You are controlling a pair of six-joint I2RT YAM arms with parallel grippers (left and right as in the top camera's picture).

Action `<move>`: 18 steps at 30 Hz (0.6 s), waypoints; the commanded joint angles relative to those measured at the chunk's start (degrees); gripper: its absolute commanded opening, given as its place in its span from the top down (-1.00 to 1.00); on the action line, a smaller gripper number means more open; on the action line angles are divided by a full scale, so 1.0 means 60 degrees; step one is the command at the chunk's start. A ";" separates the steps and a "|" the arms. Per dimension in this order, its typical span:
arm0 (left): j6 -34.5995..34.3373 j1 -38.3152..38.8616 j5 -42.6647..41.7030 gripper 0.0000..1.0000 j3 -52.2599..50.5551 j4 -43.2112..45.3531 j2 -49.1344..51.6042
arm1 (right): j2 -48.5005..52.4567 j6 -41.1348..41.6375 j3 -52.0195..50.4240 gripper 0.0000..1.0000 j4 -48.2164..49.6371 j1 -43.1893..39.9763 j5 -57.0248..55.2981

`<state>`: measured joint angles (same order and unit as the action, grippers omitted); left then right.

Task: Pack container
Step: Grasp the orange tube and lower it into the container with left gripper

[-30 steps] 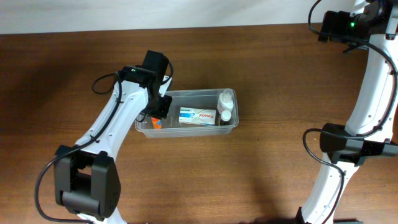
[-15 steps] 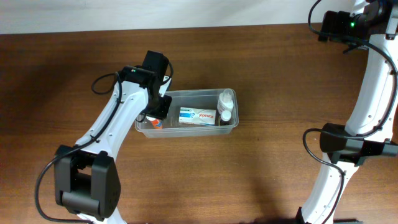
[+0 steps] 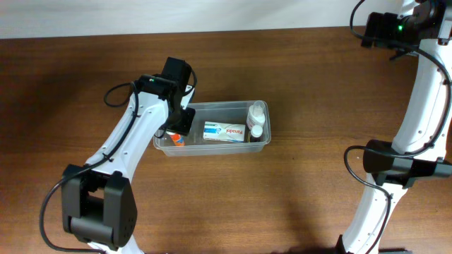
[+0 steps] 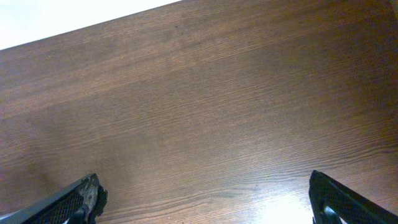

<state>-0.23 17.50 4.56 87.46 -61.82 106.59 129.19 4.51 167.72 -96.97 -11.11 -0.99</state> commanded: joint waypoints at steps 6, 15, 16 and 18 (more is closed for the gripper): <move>-0.0033 -0.0022 0.0029 -0.04 0.0215 0.0007 -0.0291 | -0.0069 0.0073 0.0011 -0.97 -0.0058 -0.0029 0.0055; -0.0029 -0.0022 0.0033 -0.12 0.0896 -0.0106 -0.0594 | -0.0069 0.0073 0.0011 -0.97 -0.0058 -0.0029 0.0055; -0.0029 -0.0022 0.0033 -0.13 0.0918 -0.0106 -0.0641 | -0.0069 0.0073 0.0011 -0.97 -0.0058 -0.0029 0.0055; -0.0029 -0.0022 0.0033 -0.14 0.0940 -0.0102 -0.0743 | -0.0069 0.0073 0.0011 -0.97 -0.0058 -0.0029 0.0055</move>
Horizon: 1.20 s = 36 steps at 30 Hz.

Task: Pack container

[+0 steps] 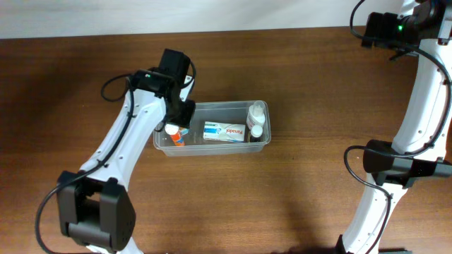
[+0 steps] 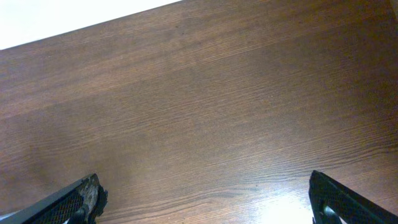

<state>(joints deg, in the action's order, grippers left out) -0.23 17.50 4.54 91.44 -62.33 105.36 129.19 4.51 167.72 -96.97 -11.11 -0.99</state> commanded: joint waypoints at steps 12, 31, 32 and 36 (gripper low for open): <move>-0.0040 -0.0084 0.0138 -0.50 0.0404 -0.0011 -0.1271 | -0.0069 0.0073 0.0011 -0.97 -0.0058 -0.0029 0.0055; -0.0033 -0.1242 0.0324 -0.99 0.0539 -0.0288 -0.4819 | -0.0069 0.0073 0.0011 -0.97 -0.0058 -0.0029 0.0055; -0.0033 -0.1239 0.0321 -0.99 0.0535 -0.0342 -0.5023 | -0.0069 0.0073 0.0011 -0.97 -0.0058 -0.0029 0.0055; -0.0036 -0.1239 0.0284 -0.99 0.0539 -0.0823 -0.5694 | -0.0069 0.0073 0.0011 -0.97 -0.0055 -0.0029 0.0055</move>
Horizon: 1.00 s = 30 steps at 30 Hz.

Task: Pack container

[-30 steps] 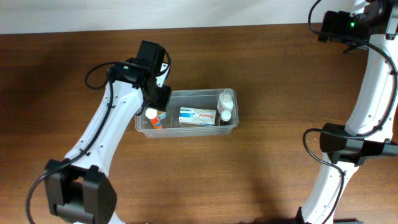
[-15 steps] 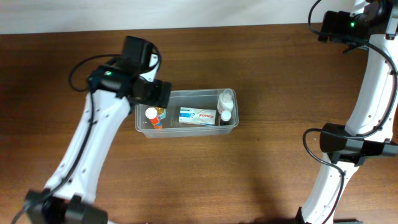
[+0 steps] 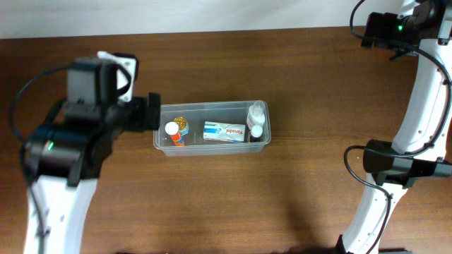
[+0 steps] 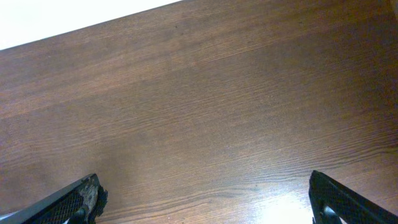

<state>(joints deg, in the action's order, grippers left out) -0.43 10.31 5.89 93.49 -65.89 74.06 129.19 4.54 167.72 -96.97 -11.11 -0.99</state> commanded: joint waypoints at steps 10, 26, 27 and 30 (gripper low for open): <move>0.0007 -0.0044 -0.0251 -0.99 0.0197 -0.1246 -0.1290 | -0.0069 0.0069 0.0011 -0.97 -0.0058 -0.0029 0.0055; 0.0004 -0.0015 -0.0138 -0.99 0.0193 -0.1169 -0.1297 | -0.0069 0.0069 0.0011 -0.97 -0.0058 -0.0029 0.0055; 0.0000 -0.0018 -0.0084 -0.99 0.0193 -0.1169 -0.1297 | -0.0069 0.0069 0.0011 -0.97 -0.0058 -0.0029 0.0055; 0.0000 -0.0026 -0.0080 -0.99 0.0193 -0.1169 -0.1297 | -0.0069 0.0069 0.0011 -0.97 -0.0058 -0.0029 0.0055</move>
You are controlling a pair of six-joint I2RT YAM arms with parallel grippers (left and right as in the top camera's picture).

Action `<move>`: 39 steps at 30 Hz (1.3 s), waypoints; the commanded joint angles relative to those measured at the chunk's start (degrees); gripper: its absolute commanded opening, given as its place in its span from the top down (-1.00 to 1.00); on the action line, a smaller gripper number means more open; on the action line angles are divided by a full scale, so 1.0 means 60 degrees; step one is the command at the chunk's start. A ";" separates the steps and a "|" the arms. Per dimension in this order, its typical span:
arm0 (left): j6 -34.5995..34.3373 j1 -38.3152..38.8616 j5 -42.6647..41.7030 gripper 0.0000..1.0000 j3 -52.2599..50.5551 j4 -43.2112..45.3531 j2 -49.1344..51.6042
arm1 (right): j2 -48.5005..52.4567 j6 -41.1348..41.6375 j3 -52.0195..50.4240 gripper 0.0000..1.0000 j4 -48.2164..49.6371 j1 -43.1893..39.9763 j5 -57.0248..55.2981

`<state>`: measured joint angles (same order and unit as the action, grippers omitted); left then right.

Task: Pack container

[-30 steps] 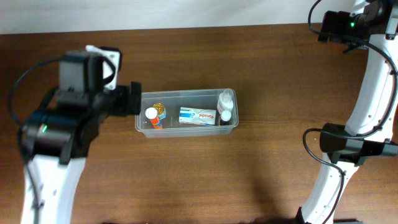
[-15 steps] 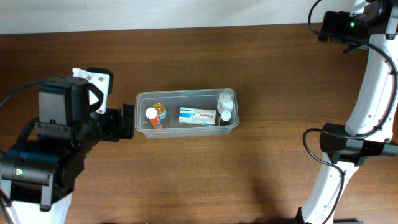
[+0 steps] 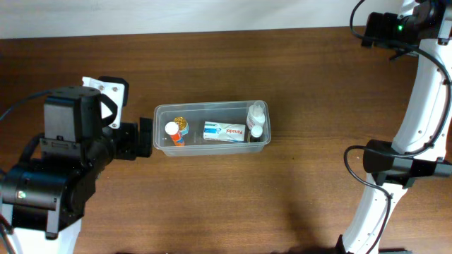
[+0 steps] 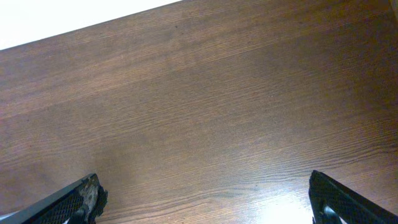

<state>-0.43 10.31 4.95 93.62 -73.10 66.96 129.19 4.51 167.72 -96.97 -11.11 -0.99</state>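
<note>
A clear plastic container (image 3: 212,145) sits mid-table. Inside it are an orange tube with a white cap (image 3: 173,134), a gold-lidded item (image 3: 182,123), a white and blue box (image 3: 224,131) and white bottles (image 3: 256,118). My left gripper (image 3: 143,137) hangs high, just left of the container's left end, holding nothing that shows; its jaws are too dark to read. In the right wrist view my right gripper (image 4: 205,196) is open over bare wood, with one fingertip (image 4: 84,198) at each lower corner.
The left arm's body (image 3: 60,176) looms large near the camera and covers the table's left part. The right arm (image 3: 417,106) stands along the right edge. The table's far edge (image 4: 74,25) meets a white wall.
My left arm has drawn back a little further left and toward the front, its gripper now beside the container's left wall. The container's contents and the right arm are unchanged.
My left gripper was down in the container's left end at the orange tube. Then it stood slightly higher, with the tube left standing there. Later the arm was raised left of the container, and now it is a little further back.
</note>
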 commanded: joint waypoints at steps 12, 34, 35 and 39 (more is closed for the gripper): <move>0.0004 -0.0026 0.0331 -0.99 0.0168 0.0357 -0.0109 | -0.0069 0.0073 0.0011 -0.97 -0.0058 -0.0029 0.0055; 0.0011 -0.0907 0.0066 -0.99 -0.5326 0.6014 -0.4178 | -0.0069 0.0073 0.0011 -0.97 -0.0058 -0.0029 0.0055; 0.0011 -0.0980 0.0066 -0.99 -0.5719 0.6346 -0.4466 | -0.0069 0.0073 0.0011 -0.97 -0.0058 -0.0029 0.0055; 0.0117 -0.1370 -0.0401 -0.99 -0.7104 0.7453 -0.5450 | -0.0069 0.0073 0.0011 -0.97 -0.0058 -0.0029 0.0055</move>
<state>-0.43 3.60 5.30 55.37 -30.48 37.47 129.19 4.56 167.72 -96.97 -11.11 -0.99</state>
